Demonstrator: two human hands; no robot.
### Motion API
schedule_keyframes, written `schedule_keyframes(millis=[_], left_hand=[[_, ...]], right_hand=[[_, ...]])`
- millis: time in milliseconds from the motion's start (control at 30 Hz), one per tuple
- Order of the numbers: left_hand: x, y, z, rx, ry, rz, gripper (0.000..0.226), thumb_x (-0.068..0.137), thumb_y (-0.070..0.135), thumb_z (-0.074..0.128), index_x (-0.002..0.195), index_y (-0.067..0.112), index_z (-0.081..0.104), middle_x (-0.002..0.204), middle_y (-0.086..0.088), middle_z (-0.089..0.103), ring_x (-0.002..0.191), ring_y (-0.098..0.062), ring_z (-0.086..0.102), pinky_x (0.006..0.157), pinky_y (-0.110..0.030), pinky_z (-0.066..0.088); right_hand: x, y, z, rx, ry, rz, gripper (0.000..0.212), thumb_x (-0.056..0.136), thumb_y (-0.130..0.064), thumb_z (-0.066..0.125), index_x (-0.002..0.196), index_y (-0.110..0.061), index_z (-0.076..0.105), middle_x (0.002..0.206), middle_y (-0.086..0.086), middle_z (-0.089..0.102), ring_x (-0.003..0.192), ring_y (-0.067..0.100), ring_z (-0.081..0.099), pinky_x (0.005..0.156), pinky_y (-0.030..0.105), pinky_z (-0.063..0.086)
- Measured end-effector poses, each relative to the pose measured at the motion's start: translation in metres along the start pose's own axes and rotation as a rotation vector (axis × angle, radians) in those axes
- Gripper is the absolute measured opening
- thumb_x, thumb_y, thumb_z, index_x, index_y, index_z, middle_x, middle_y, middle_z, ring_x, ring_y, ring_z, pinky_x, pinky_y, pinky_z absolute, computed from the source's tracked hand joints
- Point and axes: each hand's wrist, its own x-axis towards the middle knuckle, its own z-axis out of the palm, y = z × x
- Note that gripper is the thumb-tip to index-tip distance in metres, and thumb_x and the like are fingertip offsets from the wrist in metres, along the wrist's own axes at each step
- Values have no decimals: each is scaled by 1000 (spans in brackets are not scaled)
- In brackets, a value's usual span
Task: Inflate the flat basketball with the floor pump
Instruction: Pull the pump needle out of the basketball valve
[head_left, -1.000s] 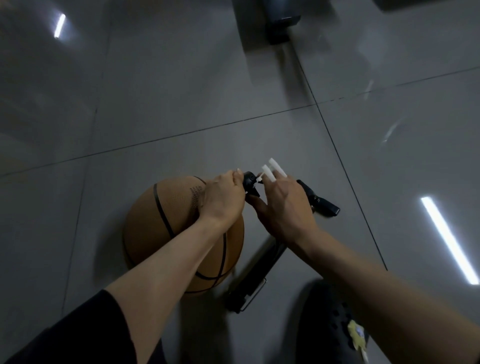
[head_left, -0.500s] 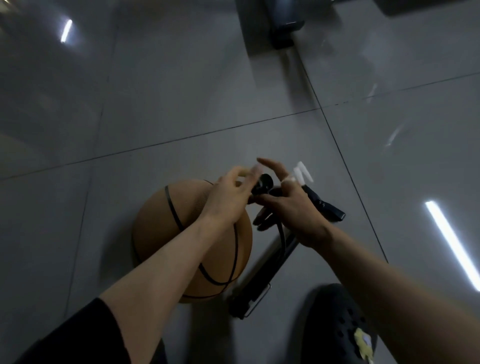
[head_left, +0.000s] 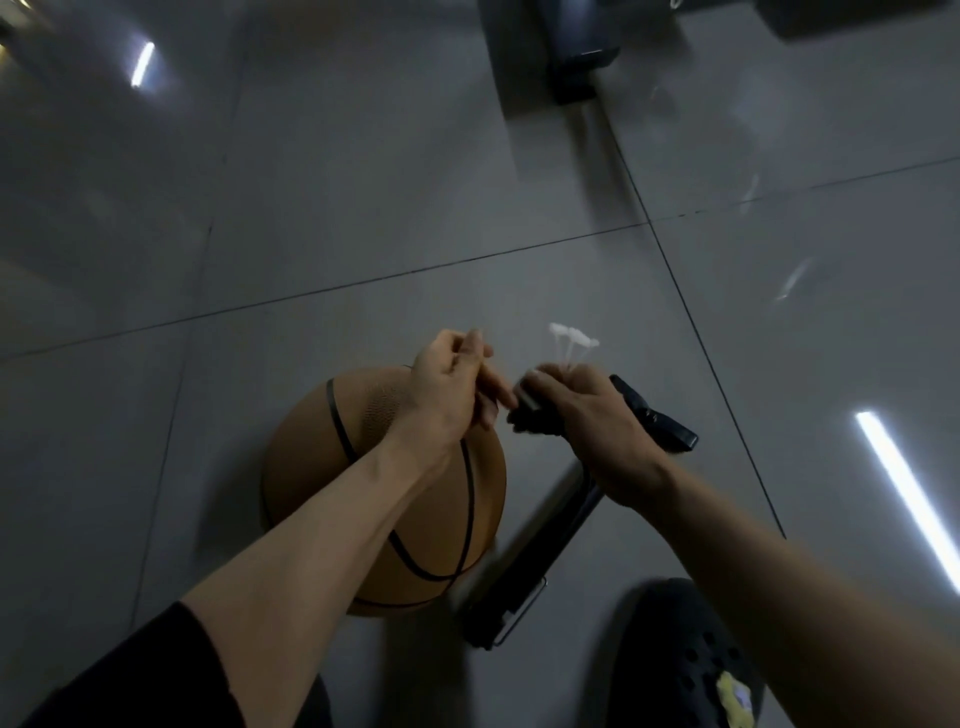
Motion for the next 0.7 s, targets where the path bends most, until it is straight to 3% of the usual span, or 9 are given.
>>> schedule_keyframes(millis=[100,167,300,433,633,700], left_hand=[[-1,-1,4,75,8,52,26,95,28,45,81,12,59,47,5,52,40,-3,42,43,-13,36],[-1,-2,6,0,32,33,25,93,26,50,80,12,66,54,5,49,48,-1,42,48,-12,36],[2,-5,4,-198,-10,12,27,98,9,40,95,8,68,72,1,56,67,-9,48,57,-15,41],[-2,-2,-5,-196,-76,62,20,93,2,46,103,6,63,78,0,68,78,-14,62,67,-18,50],[-5,-3,-7,-232,-90,48,9,86,5,56,92,4,63,79,-6,71,72,-15,68,63,-21,53],[-5,-3,-4,-198,-69,50,8,85,6,59,91,6,65,78,-5,72,71,-16,68,62,-20,53]], right_hand=[[-1,-1,1,56,-27,4,13,103,-14,34,106,-9,45,80,13,57,62,16,53,56,26,45],[-2,-1,3,48,-29,-32,18,103,-21,33,117,-16,43,80,17,52,56,10,48,51,21,41],[-5,-1,7,9,-19,-77,23,102,-36,27,108,-33,49,75,13,52,54,10,51,50,24,44],[-8,-2,6,36,-12,-58,23,102,-31,30,97,-24,52,78,13,54,61,18,56,55,27,50],[-5,1,5,-6,31,-114,32,101,-32,30,105,-9,52,89,31,53,71,31,57,61,34,53],[-4,2,6,1,41,-116,35,102,-29,30,105,0,50,86,28,53,70,32,55,60,32,52]])
